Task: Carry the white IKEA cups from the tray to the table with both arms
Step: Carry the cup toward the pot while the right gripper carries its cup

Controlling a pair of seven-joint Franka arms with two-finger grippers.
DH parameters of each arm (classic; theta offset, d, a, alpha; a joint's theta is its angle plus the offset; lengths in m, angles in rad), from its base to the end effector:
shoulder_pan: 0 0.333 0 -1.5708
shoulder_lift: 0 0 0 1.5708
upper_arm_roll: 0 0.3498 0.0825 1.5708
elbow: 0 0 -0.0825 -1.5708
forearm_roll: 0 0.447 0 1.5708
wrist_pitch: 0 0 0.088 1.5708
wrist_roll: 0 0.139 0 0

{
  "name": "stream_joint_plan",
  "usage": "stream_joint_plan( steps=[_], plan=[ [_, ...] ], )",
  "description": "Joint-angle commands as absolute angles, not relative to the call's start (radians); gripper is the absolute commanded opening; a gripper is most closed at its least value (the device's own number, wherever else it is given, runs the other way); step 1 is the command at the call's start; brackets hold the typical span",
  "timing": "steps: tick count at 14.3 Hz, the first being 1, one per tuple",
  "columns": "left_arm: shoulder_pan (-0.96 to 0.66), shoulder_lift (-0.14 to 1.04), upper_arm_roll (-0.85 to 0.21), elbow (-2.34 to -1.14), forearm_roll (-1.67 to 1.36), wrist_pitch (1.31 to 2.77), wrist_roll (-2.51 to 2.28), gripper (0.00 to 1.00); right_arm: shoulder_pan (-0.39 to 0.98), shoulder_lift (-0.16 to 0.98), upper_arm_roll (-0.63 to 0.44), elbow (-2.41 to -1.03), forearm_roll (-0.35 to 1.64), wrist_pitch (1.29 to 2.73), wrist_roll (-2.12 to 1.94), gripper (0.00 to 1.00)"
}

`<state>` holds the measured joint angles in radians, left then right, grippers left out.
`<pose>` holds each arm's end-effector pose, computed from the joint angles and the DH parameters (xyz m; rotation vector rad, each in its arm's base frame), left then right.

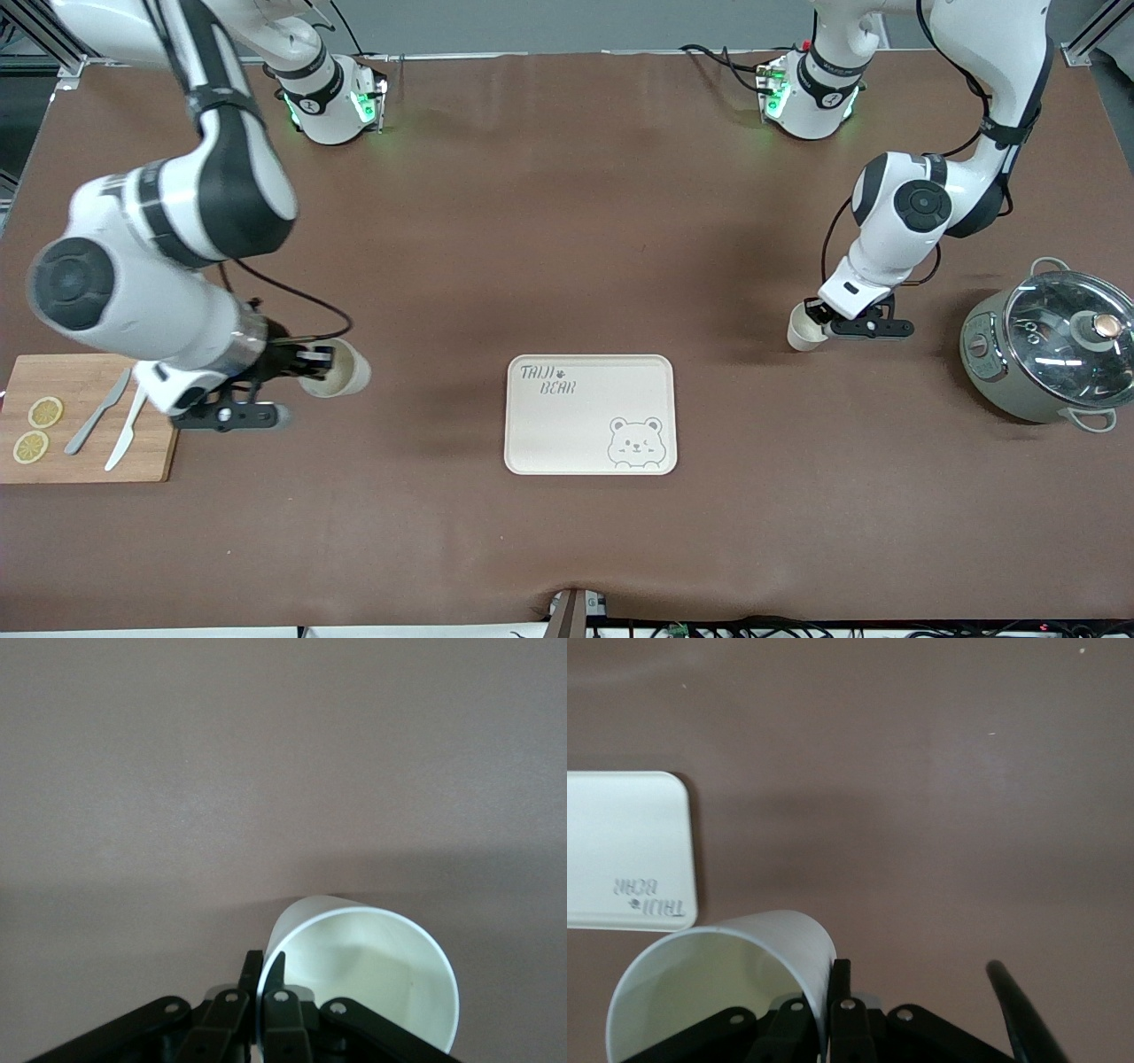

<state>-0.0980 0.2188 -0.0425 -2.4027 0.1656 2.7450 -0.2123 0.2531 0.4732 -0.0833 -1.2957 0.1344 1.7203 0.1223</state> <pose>0.5481 -0.0829 0.1825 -3.0911 0.1167 -0.2065 0.7525 0.1578 0.4580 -3.0534 -0.0497 0.0922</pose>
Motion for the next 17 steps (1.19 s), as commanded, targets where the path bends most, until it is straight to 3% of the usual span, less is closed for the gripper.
stream_joint_plan(
  steps=[1, 9, 10, 13, 17],
  plan=[
    [-0.086, 0.235, -0.049, -2.384, 0.189, 2.752, -0.206, 0.00, 0.181, 0.428, -0.064, -1.393, 0.126, 1.767, -0.029, 0.00],
    [-0.087, 0.259, -0.049, -2.381, 0.190, 2.770, -0.203, 0.00, 0.054, 0.416, -0.064, -1.623, 0.124, 2.080, -0.334, 0.00],
    [-0.087, 0.267, -0.049, -2.373, 0.192, 2.772, -0.193, 0.34, 0.048, 0.419, -0.064, -1.621, 0.124, 2.092, -0.345, 0.00],
    [-0.084, 0.268, -0.048, -2.370, 0.227, 2.772, -0.189, 1.00, 0.038, 0.454, -0.064, -1.638, 0.124, 2.161, -0.374, 0.00],
    [-0.077, 0.192, -0.051, -2.368, 0.233, 2.758, -0.206, 1.00, 0.043, 0.511, -0.063, -1.706, 0.124, 2.319, -0.377, 0.00]
  ],
)
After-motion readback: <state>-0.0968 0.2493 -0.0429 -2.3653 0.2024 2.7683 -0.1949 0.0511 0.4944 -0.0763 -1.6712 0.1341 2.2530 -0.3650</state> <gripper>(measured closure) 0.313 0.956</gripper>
